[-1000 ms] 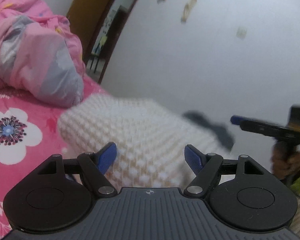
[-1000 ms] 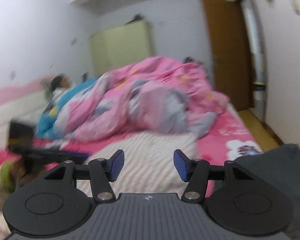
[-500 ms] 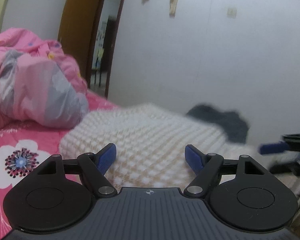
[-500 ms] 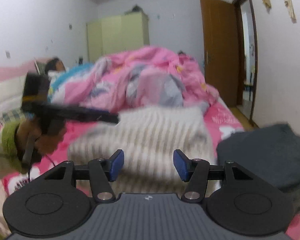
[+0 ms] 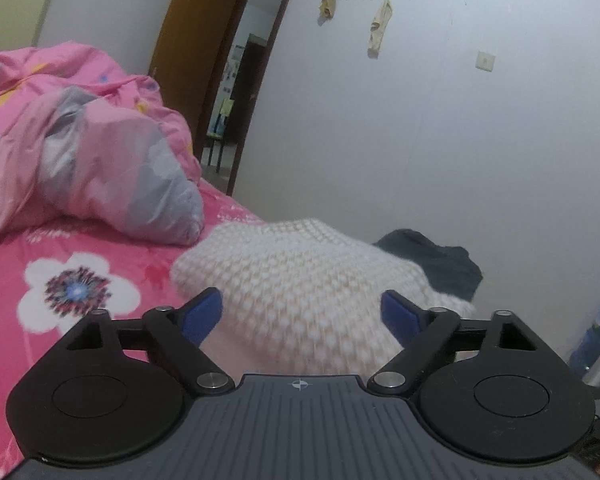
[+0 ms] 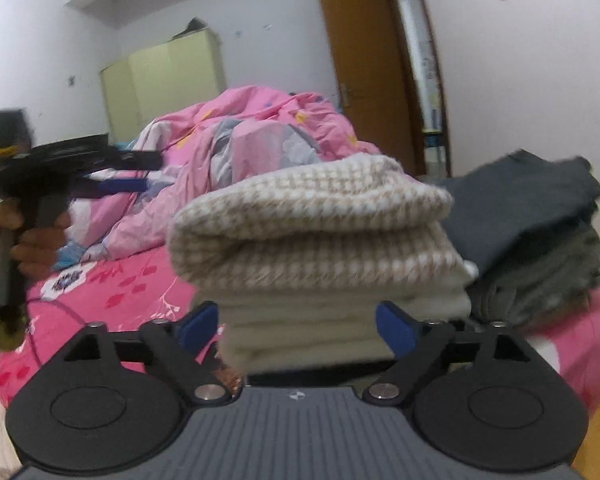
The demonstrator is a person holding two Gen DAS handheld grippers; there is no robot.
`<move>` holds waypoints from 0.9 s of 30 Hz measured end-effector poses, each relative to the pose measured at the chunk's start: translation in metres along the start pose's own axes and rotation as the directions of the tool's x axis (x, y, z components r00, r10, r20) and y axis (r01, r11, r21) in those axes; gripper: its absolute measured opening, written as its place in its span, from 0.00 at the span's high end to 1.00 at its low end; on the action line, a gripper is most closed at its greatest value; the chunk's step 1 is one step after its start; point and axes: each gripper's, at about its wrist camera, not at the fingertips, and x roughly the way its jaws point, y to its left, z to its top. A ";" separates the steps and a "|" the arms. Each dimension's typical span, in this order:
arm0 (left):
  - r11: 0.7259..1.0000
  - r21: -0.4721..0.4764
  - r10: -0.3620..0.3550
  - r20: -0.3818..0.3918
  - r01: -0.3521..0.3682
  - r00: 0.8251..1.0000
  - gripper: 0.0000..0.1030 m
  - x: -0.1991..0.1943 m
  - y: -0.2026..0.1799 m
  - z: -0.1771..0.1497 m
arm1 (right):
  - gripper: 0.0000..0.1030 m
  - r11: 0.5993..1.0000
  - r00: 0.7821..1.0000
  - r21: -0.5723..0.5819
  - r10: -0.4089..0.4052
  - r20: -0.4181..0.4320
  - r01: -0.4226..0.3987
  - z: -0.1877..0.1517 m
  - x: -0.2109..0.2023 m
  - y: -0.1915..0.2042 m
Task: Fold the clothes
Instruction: 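Carry the blanket with both grippers and lower it onto the clothes stack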
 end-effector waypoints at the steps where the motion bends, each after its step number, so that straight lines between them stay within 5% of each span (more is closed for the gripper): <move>1: 1.000 0.001 0.001 0.004 -0.001 1.000 0.03 -0.011 0.002 -0.005 | 0.02 1.000 1.000 0.013 -0.008 0.010 0.008 -0.004 -0.003 0.005; 7: 0.999 -0.035 0.006 0.002 -0.006 1.000 0.00 -0.057 0.003 -0.044 | 0.00 0.996 0.995 0.043 -0.082 0.051 0.080 -0.017 -0.017 0.043; 16: 0.983 -0.065 0.161 -0.129 -0.171 0.978 0.00 -0.077 0.001 -0.107 | 0.00 0.975 0.977 0.070 -0.208 -0.046 0.211 -0.043 -0.002 0.082; 21: 0.961 -0.018 0.271 -0.160 -0.277 0.949 0.00 -0.082 -0.002 -0.125 | 0.00 0.944 0.943 0.092 -0.305 -0.137 0.318 -0.052 0.015 0.097; 27: 0.947 0.042 0.321 -0.186 -0.319 0.928 0.00 -0.082 -0.008 -0.143 | 0.00 0.900 0.899 0.153 -0.368 -0.238 0.409 -0.064 0.027 0.104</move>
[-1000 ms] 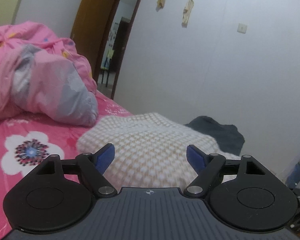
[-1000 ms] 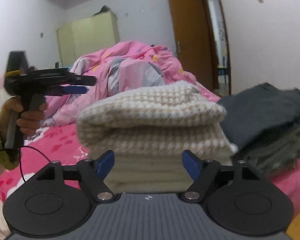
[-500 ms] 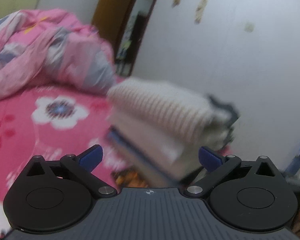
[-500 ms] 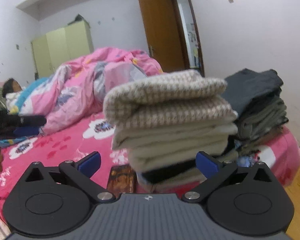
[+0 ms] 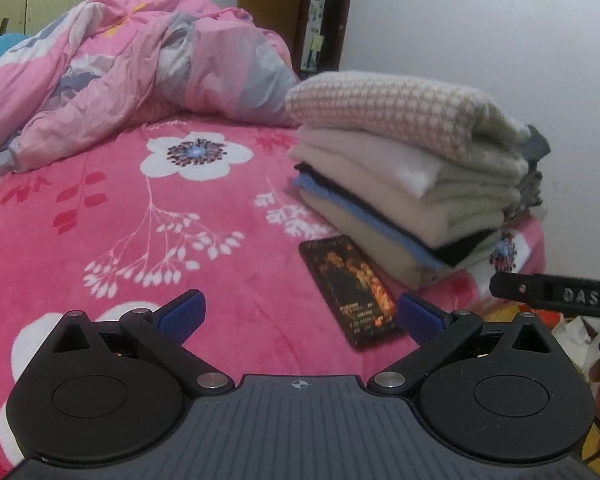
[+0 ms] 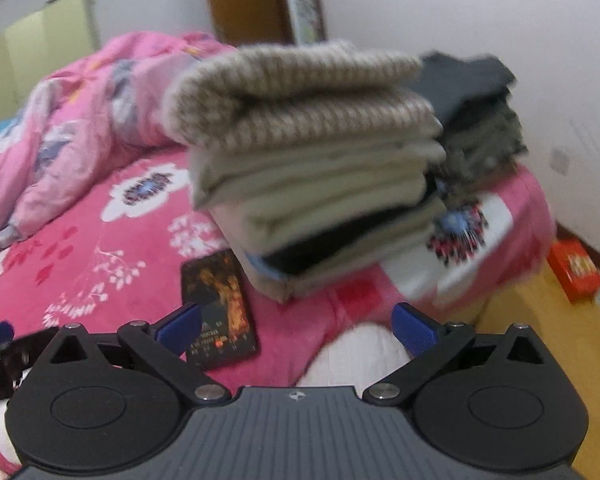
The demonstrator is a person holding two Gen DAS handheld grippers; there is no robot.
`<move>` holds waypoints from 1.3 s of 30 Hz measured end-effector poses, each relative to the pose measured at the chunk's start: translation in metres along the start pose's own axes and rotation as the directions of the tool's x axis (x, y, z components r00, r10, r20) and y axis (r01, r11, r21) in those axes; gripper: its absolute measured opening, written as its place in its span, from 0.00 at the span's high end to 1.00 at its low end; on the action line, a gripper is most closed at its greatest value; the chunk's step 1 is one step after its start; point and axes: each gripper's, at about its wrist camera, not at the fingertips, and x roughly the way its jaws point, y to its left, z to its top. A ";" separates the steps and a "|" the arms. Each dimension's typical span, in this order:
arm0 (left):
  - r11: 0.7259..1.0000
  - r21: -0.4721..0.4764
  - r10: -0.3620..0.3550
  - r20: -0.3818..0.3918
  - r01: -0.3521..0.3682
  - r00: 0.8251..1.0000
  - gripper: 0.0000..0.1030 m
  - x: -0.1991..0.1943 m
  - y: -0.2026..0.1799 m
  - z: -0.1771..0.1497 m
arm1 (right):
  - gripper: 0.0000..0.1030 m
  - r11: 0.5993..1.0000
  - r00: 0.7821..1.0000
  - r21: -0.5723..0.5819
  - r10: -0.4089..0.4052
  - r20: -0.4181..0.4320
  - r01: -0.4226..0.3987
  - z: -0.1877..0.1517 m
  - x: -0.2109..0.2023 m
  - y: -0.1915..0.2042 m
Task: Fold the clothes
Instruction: 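Open both grippers and pull them back from the stack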
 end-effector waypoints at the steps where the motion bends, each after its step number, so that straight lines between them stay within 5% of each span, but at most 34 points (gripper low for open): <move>1: 1.000 0.008 0.019 0.008 -0.019 1.000 0.00 0.000 -0.002 -0.001 | 0.00 1.000 1.000 0.009 -0.012 -0.010 0.012 0.000 0.001 0.000; 9: 0.998 -0.003 0.061 0.034 -0.061 0.998 0.00 -0.004 -0.002 -0.004 | 0.00 0.990 0.990 -0.006 -0.138 0.030 0.138 0.000 -0.003 0.002; 16: 0.993 0.002 0.114 0.023 -0.114 0.993 0.00 -0.005 0.000 -0.005 | 0.00 0.982 0.982 -0.070 -0.168 0.082 0.174 0.004 -0.008 0.015; 39: 0.987 0.014 0.156 0.087 -0.158 0.984 0.00 -0.023 0.011 0.000 | 0.00 0.975 0.980 -0.151 -0.146 0.136 0.166 0.013 -0.012 0.046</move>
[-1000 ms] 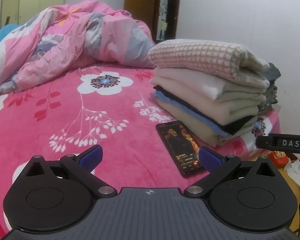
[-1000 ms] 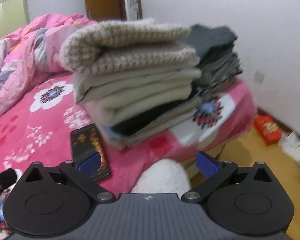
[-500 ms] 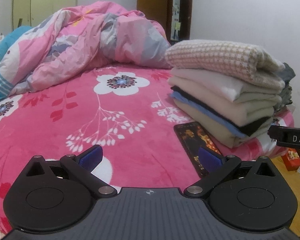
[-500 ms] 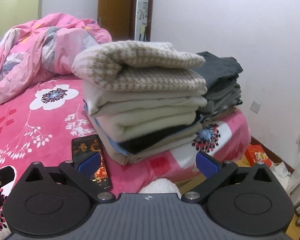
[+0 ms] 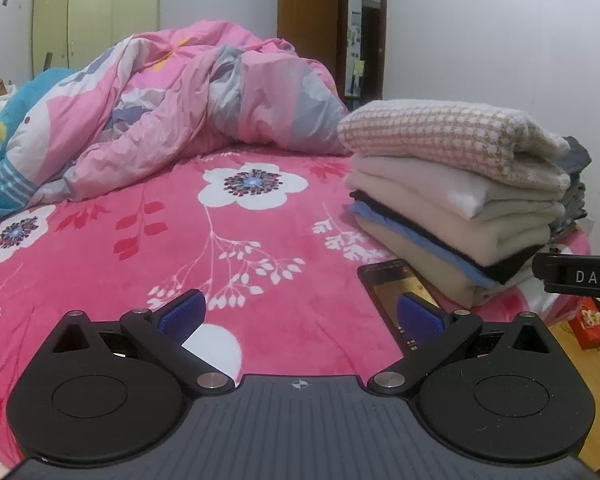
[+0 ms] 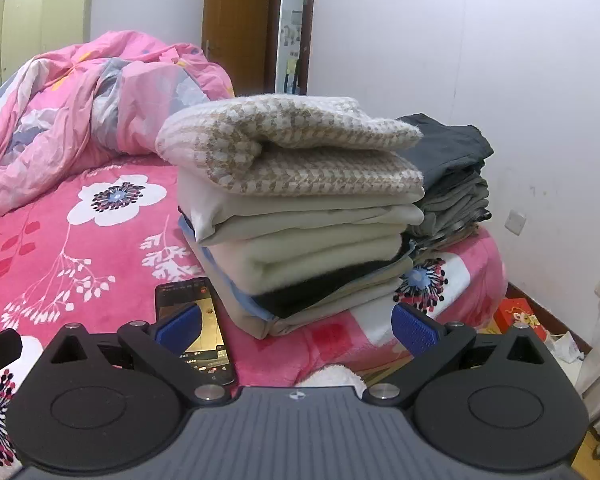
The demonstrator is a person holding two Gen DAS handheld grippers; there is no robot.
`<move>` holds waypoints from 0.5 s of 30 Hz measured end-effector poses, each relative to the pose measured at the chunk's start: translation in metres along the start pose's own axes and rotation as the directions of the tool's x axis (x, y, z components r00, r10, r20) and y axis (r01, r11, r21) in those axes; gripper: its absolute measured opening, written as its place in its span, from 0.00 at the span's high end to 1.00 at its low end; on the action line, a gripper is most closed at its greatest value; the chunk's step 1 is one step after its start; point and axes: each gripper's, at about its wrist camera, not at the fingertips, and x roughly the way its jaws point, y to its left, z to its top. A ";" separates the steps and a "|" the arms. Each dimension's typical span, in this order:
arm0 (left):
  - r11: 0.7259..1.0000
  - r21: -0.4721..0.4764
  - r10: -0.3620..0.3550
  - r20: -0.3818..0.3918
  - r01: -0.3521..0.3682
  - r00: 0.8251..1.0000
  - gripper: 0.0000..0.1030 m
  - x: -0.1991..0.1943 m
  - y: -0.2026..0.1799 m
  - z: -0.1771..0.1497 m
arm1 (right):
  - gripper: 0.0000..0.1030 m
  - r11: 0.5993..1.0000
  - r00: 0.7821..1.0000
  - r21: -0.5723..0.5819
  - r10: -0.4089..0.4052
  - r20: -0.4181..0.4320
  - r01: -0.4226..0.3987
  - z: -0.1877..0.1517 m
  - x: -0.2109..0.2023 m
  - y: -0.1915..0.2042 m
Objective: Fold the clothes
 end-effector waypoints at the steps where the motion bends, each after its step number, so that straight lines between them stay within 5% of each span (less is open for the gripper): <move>1: 1.000 0.002 0.000 0.001 0.000 1.000 0.00 0.000 0.000 0.000 | 0.00 1.000 1.000 -0.001 0.001 -0.001 -0.001 0.000 0.000 0.000; 15: 1.000 -0.003 -0.009 -0.017 0.009 1.000 0.00 0.002 0.001 -0.001 | 0.00 1.000 1.000 -0.006 0.000 -0.008 0.000 0.000 0.002 0.002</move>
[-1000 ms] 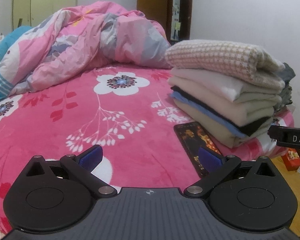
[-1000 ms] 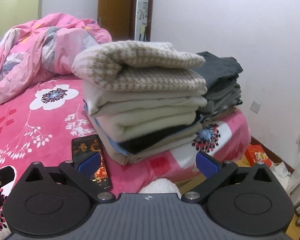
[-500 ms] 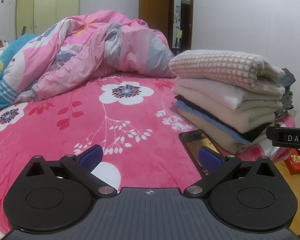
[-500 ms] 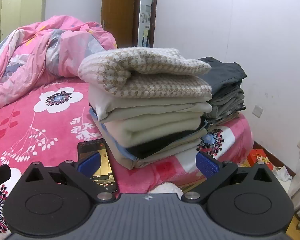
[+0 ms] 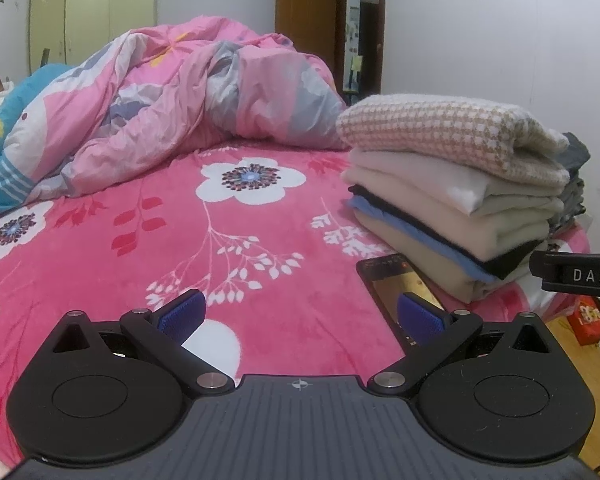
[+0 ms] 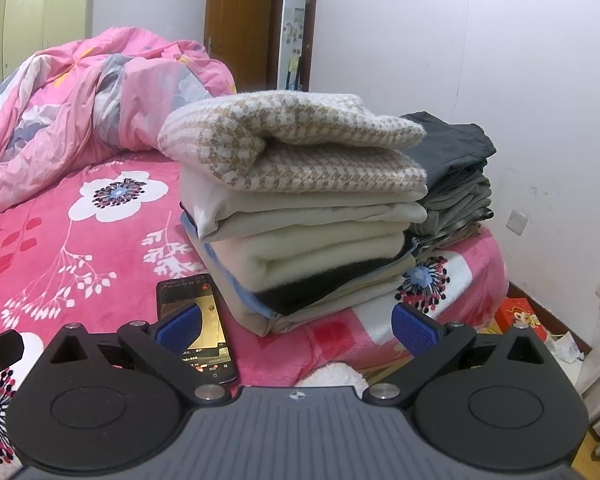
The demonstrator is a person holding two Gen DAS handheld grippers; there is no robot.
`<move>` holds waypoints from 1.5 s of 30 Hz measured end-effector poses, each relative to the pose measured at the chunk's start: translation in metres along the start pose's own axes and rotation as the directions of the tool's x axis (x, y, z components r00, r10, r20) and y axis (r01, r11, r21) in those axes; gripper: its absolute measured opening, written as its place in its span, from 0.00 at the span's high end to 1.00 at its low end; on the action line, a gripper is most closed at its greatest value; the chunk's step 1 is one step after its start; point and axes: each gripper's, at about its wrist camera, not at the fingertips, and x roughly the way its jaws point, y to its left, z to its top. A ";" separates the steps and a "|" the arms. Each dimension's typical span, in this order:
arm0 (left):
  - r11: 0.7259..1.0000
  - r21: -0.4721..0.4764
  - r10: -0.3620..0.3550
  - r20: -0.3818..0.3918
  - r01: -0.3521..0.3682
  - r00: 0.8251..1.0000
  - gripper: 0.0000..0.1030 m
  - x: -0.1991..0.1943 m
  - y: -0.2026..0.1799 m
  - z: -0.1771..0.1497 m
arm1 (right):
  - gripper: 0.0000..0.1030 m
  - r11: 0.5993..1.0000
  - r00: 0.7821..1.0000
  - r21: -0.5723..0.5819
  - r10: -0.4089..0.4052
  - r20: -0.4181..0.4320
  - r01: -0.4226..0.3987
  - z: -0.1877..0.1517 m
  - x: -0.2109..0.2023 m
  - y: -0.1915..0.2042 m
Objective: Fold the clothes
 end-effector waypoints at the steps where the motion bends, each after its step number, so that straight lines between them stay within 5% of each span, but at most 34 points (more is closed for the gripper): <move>1: 1.000 0.000 0.000 0.000 0.000 1.000 0.00 0.000 0.000 0.000 | 0.00 1.000 1.000 0.000 0.000 0.000 0.000 0.000 0.000 0.000; 45: 1.000 -0.017 -0.009 -0.003 0.009 1.000 0.00 0.000 0.006 0.002 | 0.00 1.000 1.000 -0.017 -0.002 -0.002 0.001 0.001 0.002 0.006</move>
